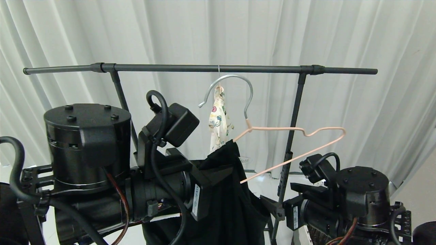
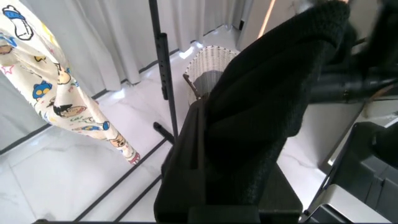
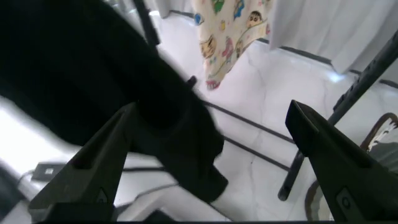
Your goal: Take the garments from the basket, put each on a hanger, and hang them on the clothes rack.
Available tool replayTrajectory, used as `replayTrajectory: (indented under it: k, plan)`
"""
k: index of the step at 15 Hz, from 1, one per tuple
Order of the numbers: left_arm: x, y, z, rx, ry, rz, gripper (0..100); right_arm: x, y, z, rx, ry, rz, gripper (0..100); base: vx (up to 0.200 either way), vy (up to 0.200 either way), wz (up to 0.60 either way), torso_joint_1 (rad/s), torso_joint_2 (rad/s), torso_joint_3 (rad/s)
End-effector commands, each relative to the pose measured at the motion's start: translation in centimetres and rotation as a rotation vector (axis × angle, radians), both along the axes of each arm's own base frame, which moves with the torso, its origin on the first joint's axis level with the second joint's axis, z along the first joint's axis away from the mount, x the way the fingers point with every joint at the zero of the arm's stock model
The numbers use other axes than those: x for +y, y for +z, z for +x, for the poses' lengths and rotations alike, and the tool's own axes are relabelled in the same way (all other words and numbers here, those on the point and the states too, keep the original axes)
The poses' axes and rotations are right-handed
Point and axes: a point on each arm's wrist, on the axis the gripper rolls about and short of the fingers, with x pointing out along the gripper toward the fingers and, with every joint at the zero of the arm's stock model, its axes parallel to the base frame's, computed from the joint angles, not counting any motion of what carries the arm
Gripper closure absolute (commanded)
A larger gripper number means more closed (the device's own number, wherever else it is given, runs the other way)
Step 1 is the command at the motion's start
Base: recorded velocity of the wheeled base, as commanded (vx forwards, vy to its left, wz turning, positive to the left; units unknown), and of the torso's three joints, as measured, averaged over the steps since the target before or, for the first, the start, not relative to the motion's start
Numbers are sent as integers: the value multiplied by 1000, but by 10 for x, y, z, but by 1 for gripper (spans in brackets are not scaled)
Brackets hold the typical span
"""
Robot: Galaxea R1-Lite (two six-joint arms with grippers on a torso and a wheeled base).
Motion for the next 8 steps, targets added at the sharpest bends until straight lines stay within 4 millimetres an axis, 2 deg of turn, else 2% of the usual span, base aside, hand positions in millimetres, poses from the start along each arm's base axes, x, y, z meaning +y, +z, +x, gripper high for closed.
replayTrajectory:
  k: [1, 8]
  plan:
    - [0, 0, 0, -2, 2, -2, 100, 3, -6, 0, 11, 8, -20, 0, 0, 0, 0, 0, 0, 0]
    - [-4, -6, 6, -11, 17, 1, 100, 18, -2, -24, -21, 128, -34, 0, 0, 0, 0, 0, 0, 0]
